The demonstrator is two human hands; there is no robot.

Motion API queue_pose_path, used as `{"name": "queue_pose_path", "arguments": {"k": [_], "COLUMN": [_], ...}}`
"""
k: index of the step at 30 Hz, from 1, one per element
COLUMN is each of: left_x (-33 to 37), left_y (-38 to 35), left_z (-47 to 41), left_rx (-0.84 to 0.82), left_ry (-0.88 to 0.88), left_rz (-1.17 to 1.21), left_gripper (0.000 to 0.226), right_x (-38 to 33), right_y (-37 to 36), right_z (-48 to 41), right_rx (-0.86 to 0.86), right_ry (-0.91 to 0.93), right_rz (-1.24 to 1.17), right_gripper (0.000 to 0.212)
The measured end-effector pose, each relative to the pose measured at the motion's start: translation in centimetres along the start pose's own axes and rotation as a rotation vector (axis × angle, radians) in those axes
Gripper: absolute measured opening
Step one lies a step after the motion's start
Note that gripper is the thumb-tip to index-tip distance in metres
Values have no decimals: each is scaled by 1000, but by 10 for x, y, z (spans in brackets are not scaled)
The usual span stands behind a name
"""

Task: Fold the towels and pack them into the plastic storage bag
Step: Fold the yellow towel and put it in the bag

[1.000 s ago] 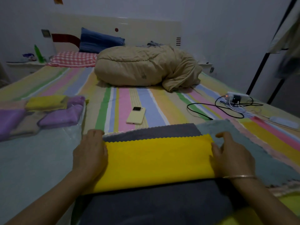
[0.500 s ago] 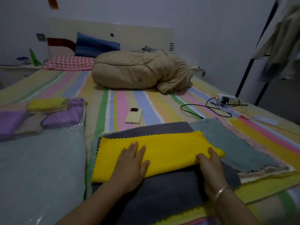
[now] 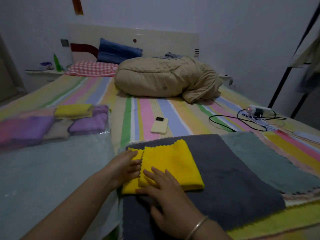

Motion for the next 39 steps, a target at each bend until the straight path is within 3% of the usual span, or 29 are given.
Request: {"name": "queue_pose_path", "arguments": {"k": [3,6,11,18,21,25,27,30,33,36,39], "left_x": [1,2,6,0,-1,-2,2,12,15,-7,-29], "left_y": [-4,-10,-1,26,31,31,28,11,-22,-46,-58], "left_z": [-5,-5,-1,5,1,0,4,15,10,-13,-29], "left_rx": [70,119,225,364,380,338,414,595,444,334,383], "left_ry": [-242,-413,-501,-446,-436,-395,-442,-700,-872,-778,-725], "left_rz": [-273,-582,-707,-822,-816,-827,-953,-1217,-1400,-1659,-1628], "left_gripper": [39,32,43,48,49,50,51,53,60,71,81], "right_x": [8,22,49,63,59,67,79,94,98,101,103], "right_y": [17,30,39,23,25,32,34,34,28,28,40], "right_z": [6,16,30,29,24,19,20,17,13,13,10], "right_rx": [111,203,221,-59,81,274,282,187,76,152,236], "right_ry": [-71,-142,-237,-380,-486,-623,-785,-1043,-1092,-1087,-1077], "right_rz": [-122,-90,29,-6,-218,-253,-335,-557,-597,-526,-479], "right_gripper": [42,44,55,77,74,33,44,64,66,53,37]}}
Point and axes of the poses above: each hand's wrist, its own z-axis away from the middle knuckle, its own y-axis out of the back of the hand, x = y × z, the point moved 4 cm from there along -z, towards the middle knuckle, and after that the axes turned 11 degrees about y, right-handed, at the moved point
